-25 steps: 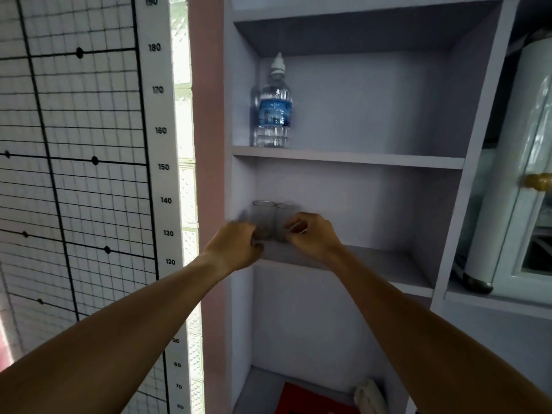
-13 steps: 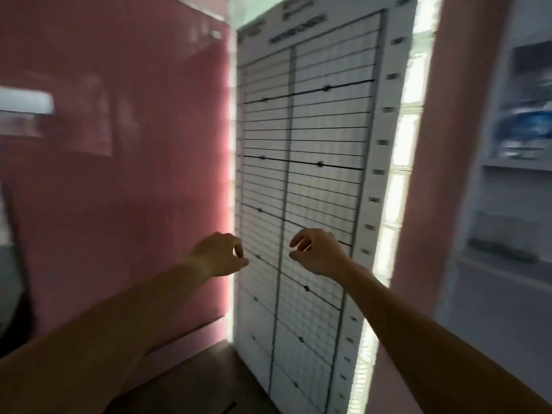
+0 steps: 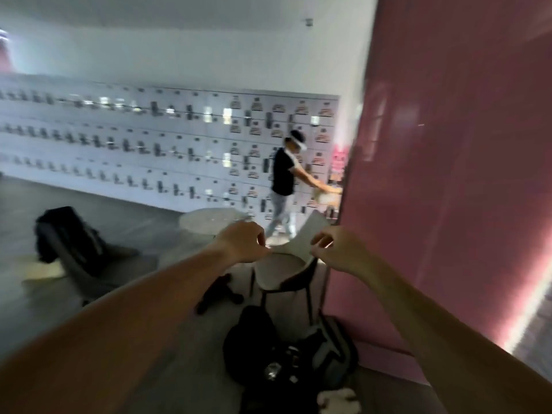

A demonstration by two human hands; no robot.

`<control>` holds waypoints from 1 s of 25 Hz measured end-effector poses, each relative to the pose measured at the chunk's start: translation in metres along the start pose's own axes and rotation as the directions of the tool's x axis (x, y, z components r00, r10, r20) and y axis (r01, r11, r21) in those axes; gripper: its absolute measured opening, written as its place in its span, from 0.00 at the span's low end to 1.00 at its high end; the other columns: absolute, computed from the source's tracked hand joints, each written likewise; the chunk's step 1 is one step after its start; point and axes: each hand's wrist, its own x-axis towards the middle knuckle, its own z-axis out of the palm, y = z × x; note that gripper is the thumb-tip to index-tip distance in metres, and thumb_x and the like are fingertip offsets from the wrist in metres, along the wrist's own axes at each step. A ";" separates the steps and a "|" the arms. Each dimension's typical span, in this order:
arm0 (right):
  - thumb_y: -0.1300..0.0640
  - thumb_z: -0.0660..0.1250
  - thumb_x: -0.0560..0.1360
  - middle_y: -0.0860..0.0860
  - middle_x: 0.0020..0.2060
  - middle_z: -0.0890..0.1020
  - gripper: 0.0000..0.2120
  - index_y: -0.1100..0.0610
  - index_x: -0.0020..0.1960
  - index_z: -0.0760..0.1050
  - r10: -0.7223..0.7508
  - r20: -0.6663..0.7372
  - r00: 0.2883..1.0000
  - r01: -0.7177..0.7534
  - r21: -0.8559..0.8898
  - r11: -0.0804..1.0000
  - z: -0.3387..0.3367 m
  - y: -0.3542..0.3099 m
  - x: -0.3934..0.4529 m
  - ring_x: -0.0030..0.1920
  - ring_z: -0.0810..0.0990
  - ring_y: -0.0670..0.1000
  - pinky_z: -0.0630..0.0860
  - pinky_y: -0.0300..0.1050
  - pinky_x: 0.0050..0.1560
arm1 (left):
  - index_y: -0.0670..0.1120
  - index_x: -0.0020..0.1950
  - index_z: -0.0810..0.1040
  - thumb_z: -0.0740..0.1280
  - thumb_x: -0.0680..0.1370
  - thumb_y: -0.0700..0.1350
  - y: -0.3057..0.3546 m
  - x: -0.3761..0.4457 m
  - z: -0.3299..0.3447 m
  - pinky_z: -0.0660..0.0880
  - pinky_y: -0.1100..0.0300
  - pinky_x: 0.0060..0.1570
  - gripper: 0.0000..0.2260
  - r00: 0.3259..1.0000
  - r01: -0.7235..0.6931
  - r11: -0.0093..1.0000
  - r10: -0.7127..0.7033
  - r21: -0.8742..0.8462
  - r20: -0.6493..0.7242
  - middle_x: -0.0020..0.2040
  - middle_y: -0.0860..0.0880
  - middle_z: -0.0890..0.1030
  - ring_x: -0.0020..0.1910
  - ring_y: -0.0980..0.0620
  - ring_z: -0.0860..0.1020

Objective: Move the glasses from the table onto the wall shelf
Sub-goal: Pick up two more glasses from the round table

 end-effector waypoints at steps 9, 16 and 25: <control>0.53 0.73 0.72 0.45 0.43 0.83 0.07 0.49 0.50 0.81 -0.234 0.209 0.949 0.208 0.139 0.968 0.167 -0.107 0.193 0.44 0.81 0.45 0.74 0.38 0.40 | 0.50 0.48 0.83 0.69 0.73 0.54 -0.232 0.044 -0.026 0.72 0.59 0.43 0.10 0.949 0.312 0.949 -0.308 0.055 -0.063 0.46 0.52 0.83 0.45 0.53 0.78; 0.53 0.72 0.71 0.49 0.45 0.82 0.09 0.48 0.51 0.80 -0.231 0.229 0.946 0.201 0.147 0.969 0.209 -0.124 0.366 0.47 0.82 0.50 0.81 0.50 0.50 | 0.51 0.48 0.83 0.70 0.72 0.54 -0.323 0.189 -0.027 0.73 0.60 0.45 0.09 0.948 0.315 0.948 -0.313 0.034 -0.049 0.40 0.55 0.79 0.44 0.53 0.78; 0.52 0.73 0.70 0.49 0.46 0.83 0.09 0.46 0.49 0.79 -0.146 0.270 0.952 0.124 0.095 0.988 0.285 -0.107 0.547 0.46 0.82 0.51 0.81 0.50 0.51 | 0.50 0.48 0.83 0.71 0.73 0.52 -0.431 0.358 0.001 0.72 0.60 0.43 0.08 0.963 0.270 0.963 -0.270 -0.014 -0.019 0.37 0.57 0.77 0.43 0.54 0.78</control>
